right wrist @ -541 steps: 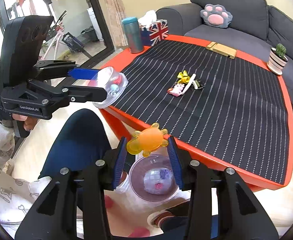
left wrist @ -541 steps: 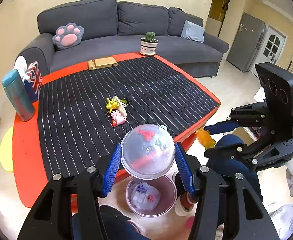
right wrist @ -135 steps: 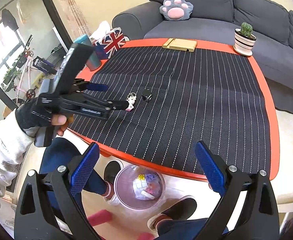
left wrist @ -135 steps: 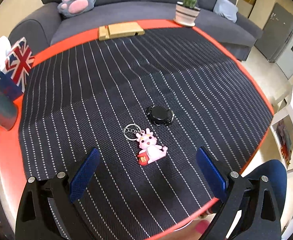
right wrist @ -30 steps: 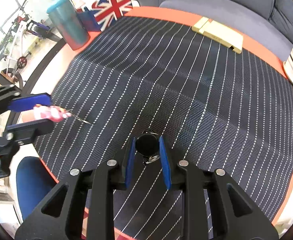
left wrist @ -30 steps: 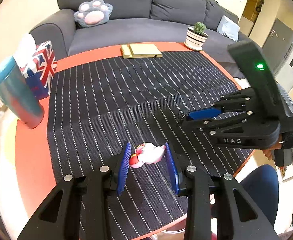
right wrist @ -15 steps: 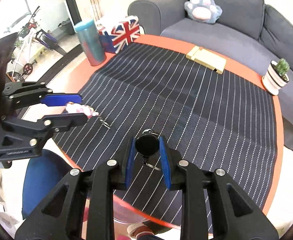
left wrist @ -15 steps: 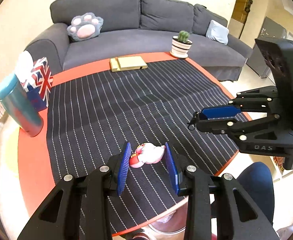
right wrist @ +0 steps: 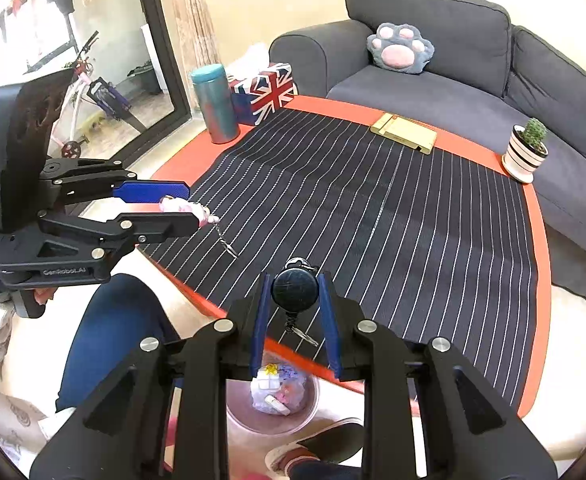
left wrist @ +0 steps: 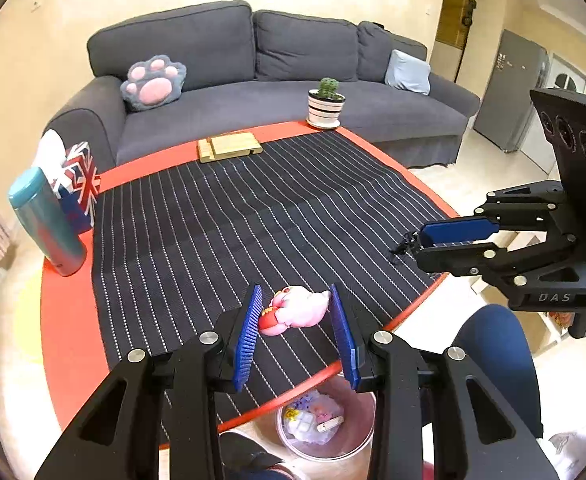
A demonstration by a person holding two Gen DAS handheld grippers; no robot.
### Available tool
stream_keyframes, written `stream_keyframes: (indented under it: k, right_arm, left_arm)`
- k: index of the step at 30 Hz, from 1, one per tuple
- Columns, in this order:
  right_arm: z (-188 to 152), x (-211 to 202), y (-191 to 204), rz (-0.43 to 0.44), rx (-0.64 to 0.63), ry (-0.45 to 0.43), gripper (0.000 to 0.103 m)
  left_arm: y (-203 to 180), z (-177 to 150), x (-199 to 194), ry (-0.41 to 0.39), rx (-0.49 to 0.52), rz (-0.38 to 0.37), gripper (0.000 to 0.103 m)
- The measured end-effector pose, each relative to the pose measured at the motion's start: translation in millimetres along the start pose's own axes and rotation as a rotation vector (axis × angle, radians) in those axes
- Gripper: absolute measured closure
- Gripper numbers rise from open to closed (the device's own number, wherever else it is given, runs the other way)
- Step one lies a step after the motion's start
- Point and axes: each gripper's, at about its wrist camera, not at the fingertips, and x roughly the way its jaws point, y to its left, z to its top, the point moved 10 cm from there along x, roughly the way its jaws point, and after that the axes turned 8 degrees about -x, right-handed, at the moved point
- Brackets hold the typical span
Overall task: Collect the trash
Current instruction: 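Carry the black keychain to the pink bin and open the right tool while the left tool carries the bunny, then open the left tool over the pink bin to drop the bunny keychain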
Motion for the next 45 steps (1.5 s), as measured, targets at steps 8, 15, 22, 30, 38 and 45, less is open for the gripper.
stream_keyframes:
  k: [8, 15, 22, 30, 38, 45]
  right_arm:
    - [-28.3, -19.0, 21.8, 0.018, -0.002, -0.003, 0.078]
    - [-53.8, -17.9, 47.3, 0.065, -0.011, 0.032, 0.078]
    - [-68.4, -13.0, 59.8, 0.107, 0.009, 0.051, 0.078]
    - [-67.3, -12.6, 48.9, 0.069, 0.033, 0.037, 0.020]
    - [-66.4, -16.0, 36.6, 0.043, 0.061, 0.029, 0.009]
    - [-68.5, -16.8, 34.3, 0.029, 0.062, 0.032, 0.006]
  left_arm:
    - [-12.5, -22.8, -13.7, -0.001, 0.003, -0.014, 0.068]
    - [-22.5, -40.2, -26.1, -0.003, 0.000, -0.037, 0.068]
    - [-29.7, -50.0, -30.3, 0.009, 0.001, -0.069, 0.068]
    - [-27.5, -52.9, -28.1, 0.019, 0.000, -0.062, 0.068]
    - [-28.9, -55.6, -25.1, 0.034, 0.003, -0.068, 0.068]
    - [-32.3, -55.8, -23.9, 0.040, 0.009, -0.078, 0.068]
